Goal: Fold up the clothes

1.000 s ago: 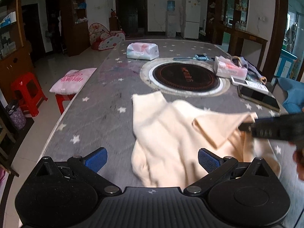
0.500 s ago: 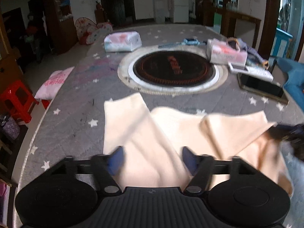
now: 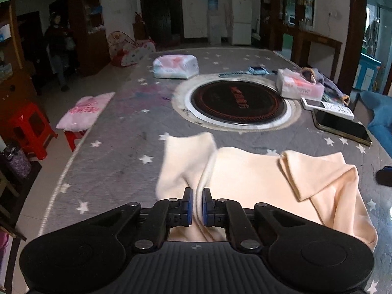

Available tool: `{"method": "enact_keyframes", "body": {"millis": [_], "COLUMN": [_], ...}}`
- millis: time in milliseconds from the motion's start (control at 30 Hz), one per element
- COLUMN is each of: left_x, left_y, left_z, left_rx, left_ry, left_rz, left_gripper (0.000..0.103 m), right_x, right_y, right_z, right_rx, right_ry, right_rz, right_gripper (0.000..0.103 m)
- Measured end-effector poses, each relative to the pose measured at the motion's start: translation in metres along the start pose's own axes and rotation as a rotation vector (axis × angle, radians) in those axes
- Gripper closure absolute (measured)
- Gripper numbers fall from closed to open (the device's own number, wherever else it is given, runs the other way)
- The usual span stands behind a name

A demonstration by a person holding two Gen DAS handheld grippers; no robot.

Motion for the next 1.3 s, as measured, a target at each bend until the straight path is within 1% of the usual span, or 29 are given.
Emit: {"method": "enact_keyframes", "body": {"millis": [67, 200, 233, 267, 333, 367, 500, 667, 767, 867, 967, 1033, 1100, 1200, 1233, 1267, 1300], "left_x": [-0.001, -0.006, -0.008, -0.010, -0.014, -0.017, -0.033, -0.058, -0.075, -0.090, -0.103, -0.108, -0.113, -0.116, -0.116, -0.116, -0.115], "left_y": [0.005, 0.016, 0.019, 0.024, 0.033, 0.038, 0.057, 0.082, 0.095, 0.105, 0.110, 0.110, 0.111, 0.117, 0.119, 0.122, 0.126], "left_z": [-0.010, -0.031, -0.036, -0.042, -0.053, -0.059, -0.077, -0.096, -0.104, -0.106, -0.105, -0.103, -0.101, -0.100, -0.099, -0.099, -0.097], "left_rx": [0.006, 0.019, 0.020, 0.026, 0.040, 0.048, 0.060, 0.080, 0.074, 0.051, 0.041, 0.045, 0.048, 0.047, 0.054, 0.056, 0.047], "left_ry": [0.019, 0.066, 0.079, 0.089, 0.109, 0.119, 0.150, 0.174, 0.189, 0.190, 0.166, 0.149, 0.125, 0.081, 0.070, 0.057, 0.042], "left_rz": [0.005, 0.010, 0.012, 0.017, 0.024, 0.025, 0.028, 0.018, -0.005, -0.029, -0.048, -0.058, -0.064, -0.062, -0.061, -0.056, -0.046], "left_gripper": [0.095, 0.095, 0.096, 0.096, 0.096, 0.096, 0.096, 0.096, 0.096, 0.096, 0.096, 0.096, 0.092, 0.091, 0.087, 0.079, 0.075], "right_x": [0.001, -0.001, -0.001, -0.002, -0.003, -0.003, -0.004, -0.006, -0.013, -0.025, -0.039, -0.056, -0.073, -0.097, -0.101, -0.104, -0.107], "right_y": [-0.010, -0.031, -0.036, -0.041, -0.051, -0.056, -0.034, 0.023, 0.059, 0.093, 0.117, 0.124, 0.120, 0.114, 0.116, 0.117, 0.118], "right_z": [-0.006, -0.015, -0.017, -0.020, -0.024, -0.026, -0.023, -0.007, 0.011, 0.028, 0.042, 0.056, 0.066, 0.078, 0.080, 0.083, 0.085], "right_rx": [0.014, 0.007, 0.005, 0.003, -0.001, -0.003, -0.060, -0.171, -0.210, -0.251, -0.284, -0.312, -0.319, -0.334, -0.339, -0.345, -0.351], "right_ry": [-0.002, 0.012, 0.016, 0.020, 0.027, 0.031, 0.075, 0.159, 0.141, 0.109, 0.078, 0.045, 0.020, 0.000, -0.002, -0.003, -0.005], "right_rz": [-0.009, -0.035, -0.041, -0.047, -0.060, -0.066, -0.013, 0.080, 0.109, 0.126, 0.123, 0.096, 0.044, -0.033, -0.039, -0.044, -0.049], "right_gripper": [0.072, 0.072, 0.075, 0.088, 0.098, 0.100, 0.101, 0.101, 0.101, 0.101, 0.101, 0.101, 0.100, 0.096, 0.095, 0.093, 0.090]}}
Point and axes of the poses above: each gripper's, at about its wrist camera, not at the fingertips, and y roughly against the way its jaws point, z to its right, x to its top, the point moved 7 cm from there along -y, roughly the way its jaws point, and after that the axes turned 1 degree about z, right-handed, at the moved point
